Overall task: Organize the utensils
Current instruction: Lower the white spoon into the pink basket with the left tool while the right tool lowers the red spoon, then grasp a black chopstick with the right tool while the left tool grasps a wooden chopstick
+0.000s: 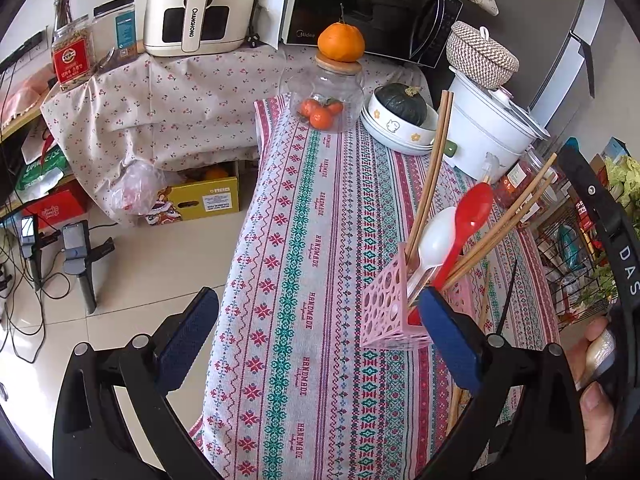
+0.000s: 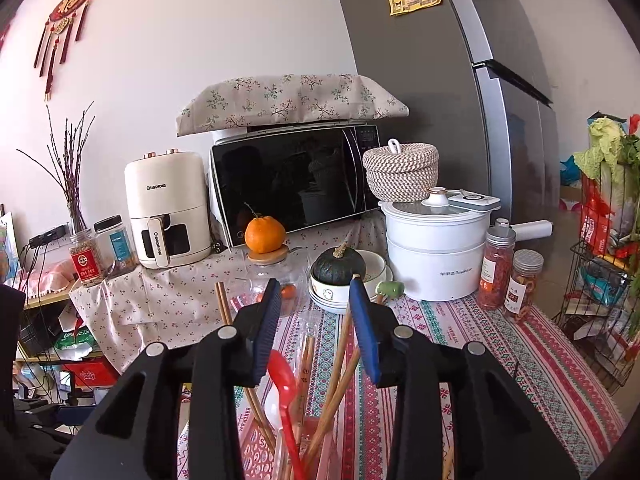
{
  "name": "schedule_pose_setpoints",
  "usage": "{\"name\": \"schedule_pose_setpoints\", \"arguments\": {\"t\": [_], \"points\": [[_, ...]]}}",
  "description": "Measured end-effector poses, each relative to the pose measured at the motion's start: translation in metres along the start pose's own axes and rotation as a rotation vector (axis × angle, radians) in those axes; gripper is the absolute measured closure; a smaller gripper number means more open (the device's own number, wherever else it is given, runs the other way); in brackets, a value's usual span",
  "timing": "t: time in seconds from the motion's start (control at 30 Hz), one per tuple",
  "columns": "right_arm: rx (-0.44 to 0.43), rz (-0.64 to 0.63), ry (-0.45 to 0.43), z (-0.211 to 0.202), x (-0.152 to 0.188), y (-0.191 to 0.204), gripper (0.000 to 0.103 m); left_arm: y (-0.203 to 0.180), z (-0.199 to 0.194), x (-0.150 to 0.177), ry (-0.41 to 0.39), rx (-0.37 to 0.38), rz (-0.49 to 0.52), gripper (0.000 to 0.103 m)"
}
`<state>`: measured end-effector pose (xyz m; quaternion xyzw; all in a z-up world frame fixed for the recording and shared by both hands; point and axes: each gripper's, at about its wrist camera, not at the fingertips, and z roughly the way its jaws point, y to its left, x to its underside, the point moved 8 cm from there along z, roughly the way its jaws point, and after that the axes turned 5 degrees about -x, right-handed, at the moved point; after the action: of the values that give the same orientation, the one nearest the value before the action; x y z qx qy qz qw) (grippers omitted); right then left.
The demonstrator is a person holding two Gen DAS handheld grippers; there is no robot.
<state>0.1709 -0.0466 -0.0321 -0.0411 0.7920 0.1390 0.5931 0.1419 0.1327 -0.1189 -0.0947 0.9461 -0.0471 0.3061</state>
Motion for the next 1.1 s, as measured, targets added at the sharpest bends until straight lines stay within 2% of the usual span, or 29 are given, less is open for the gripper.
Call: {"name": "schedule_pose_setpoints", "arguments": {"t": [0.07,0.1,0.17,0.27,0.37,0.7,0.93,1.1], "points": [[-0.024,0.024,0.020,-0.007,-0.003,-0.007,0.051,-0.004,0.000,0.001,0.001,0.005,0.006,0.007],[-0.038,0.040,0.033,-0.010,-0.005,-0.012,0.048,-0.006,0.000,0.002,0.002,0.009,0.011,0.007],[-0.061,0.071,0.066,-0.017,-0.006,-0.024,0.033,-0.011,0.000,0.005,0.008,0.016,0.017,0.007],[-0.098,0.119,0.144,-0.022,0.000,-0.046,0.021,-0.019,0.003,0.010,0.024,0.031,0.022,0.007],[-0.089,0.141,0.236,-0.024,0.014,-0.072,0.015,-0.030,0.006,0.017,0.045,0.042,0.036,0.007],[0.061,0.211,0.563,-0.018,0.084,-0.159,0.013,-0.063,0.013,0.033,0.072,0.043,0.113,0.007],[0.189,0.211,0.678,0.003,0.121,-0.210,0.013,-0.083,0.020,0.045,0.095,0.052,0.182,0.007],[0.251,0.175,0.740,0.027,0.144,-0.227,0.013,-0.087,0.025,0.048,0.108,0.049,0.200,0.007]]}}
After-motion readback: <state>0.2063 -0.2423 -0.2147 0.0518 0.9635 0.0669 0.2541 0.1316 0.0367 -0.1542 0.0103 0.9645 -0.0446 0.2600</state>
